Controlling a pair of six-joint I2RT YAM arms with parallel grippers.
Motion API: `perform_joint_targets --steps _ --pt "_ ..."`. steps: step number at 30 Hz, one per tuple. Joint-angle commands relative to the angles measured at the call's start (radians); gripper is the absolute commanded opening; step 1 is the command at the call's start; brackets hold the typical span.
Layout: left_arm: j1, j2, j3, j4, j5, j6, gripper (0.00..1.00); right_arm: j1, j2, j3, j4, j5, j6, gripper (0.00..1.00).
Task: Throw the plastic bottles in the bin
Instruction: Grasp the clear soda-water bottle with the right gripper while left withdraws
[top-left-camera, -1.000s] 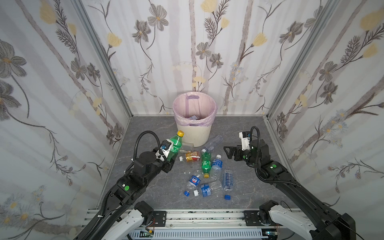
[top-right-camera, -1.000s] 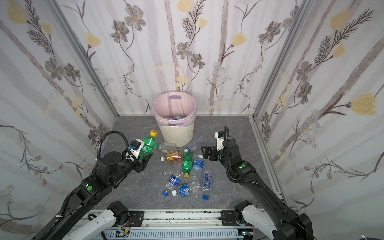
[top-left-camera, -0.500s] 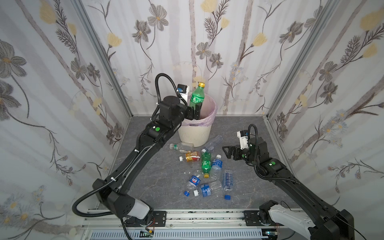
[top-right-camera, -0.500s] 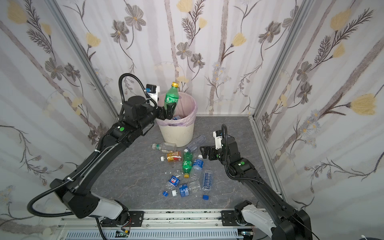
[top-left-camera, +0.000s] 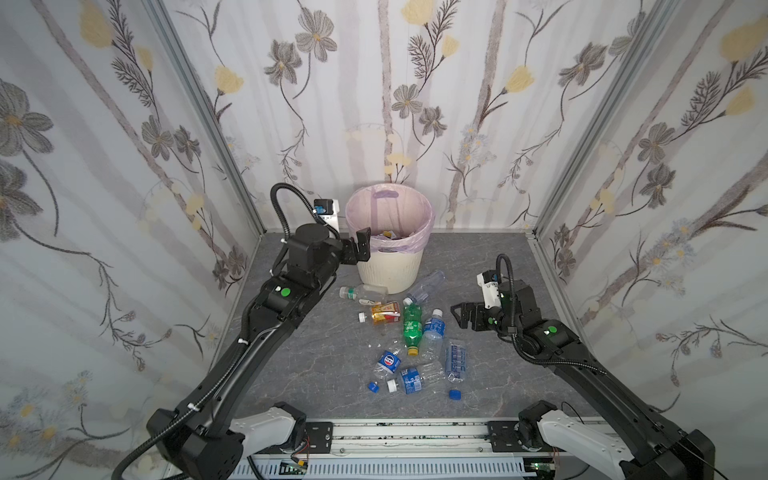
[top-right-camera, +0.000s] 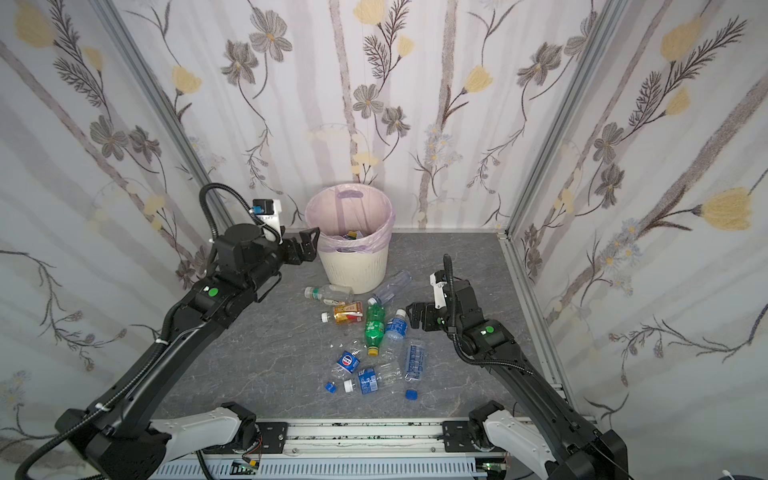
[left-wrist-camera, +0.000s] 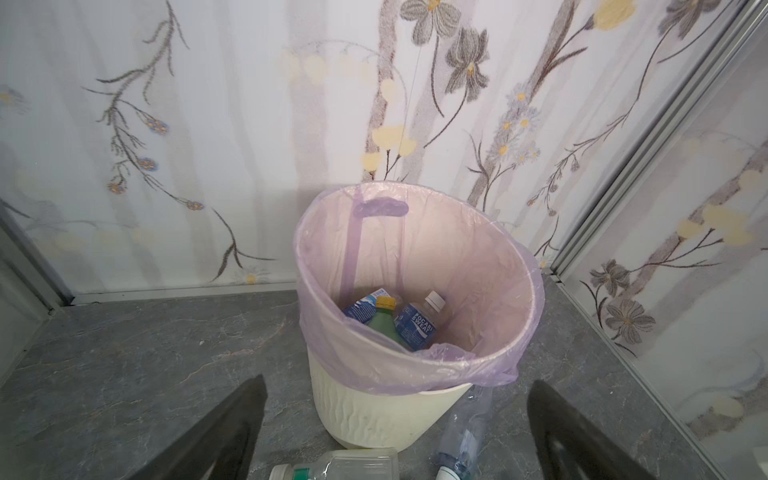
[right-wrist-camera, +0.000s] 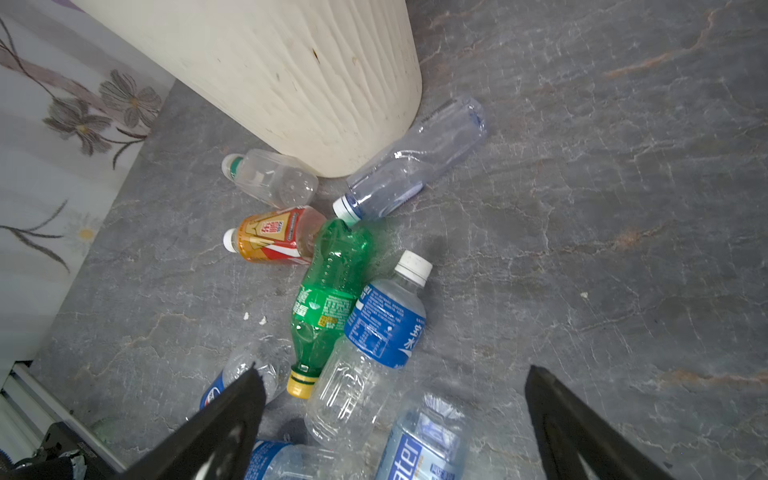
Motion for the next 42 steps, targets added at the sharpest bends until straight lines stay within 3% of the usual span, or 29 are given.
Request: perform_joint_targets --steps 1,5,13,16,22,31,35,42 --pt "0.031 -0.134 -0.142 0.016 -0.036 -0.067 1.00 0.026 0.027 -0.016 -0.132 -0.006 0.040 0.97" --pt "0.050 -0.280 -0.318 0.011 -0.027 -0.066 1.00 0.075 0.009 -0.097 -0.178 0.012 0.124 0.94" --pt "0.080 -0.362 -0.532 0.004 -0.020 -0.114 1.00 0.139 0.002 -0.211 -0.115 -0.048 0.215 0.90" --pt "0.087 -0.363 -0.561 0.003 -0.018 -0.110 1.00 0.158 0.038 -0.226 -0.055 -0.102 0.218 0.90" --pt "0.102 -0.377 -0.600 0.003 -0.011 -0.108 1.00 0.164 0.145 -0.243 0.004 -0.057 0.217 0.87" --pt "0.110 -0.401 -0.624 0.000 -0.004 -0.111 1.00 0.165 0.225 -0.192 0.020 0.071 0.195 0.66" --pt "0.113 -0.411 -0.635 -0.003 -0.006 -0.119 1.00 0.164 0.189 -0.137 -0.022 0.126 0.166 0.55" --pt "0.116 -0.427 -0.645 -0.008 -0.030 -0.142 1.00 0.162 0.018 0.036 -0.076 0.175 0.099 0.53"
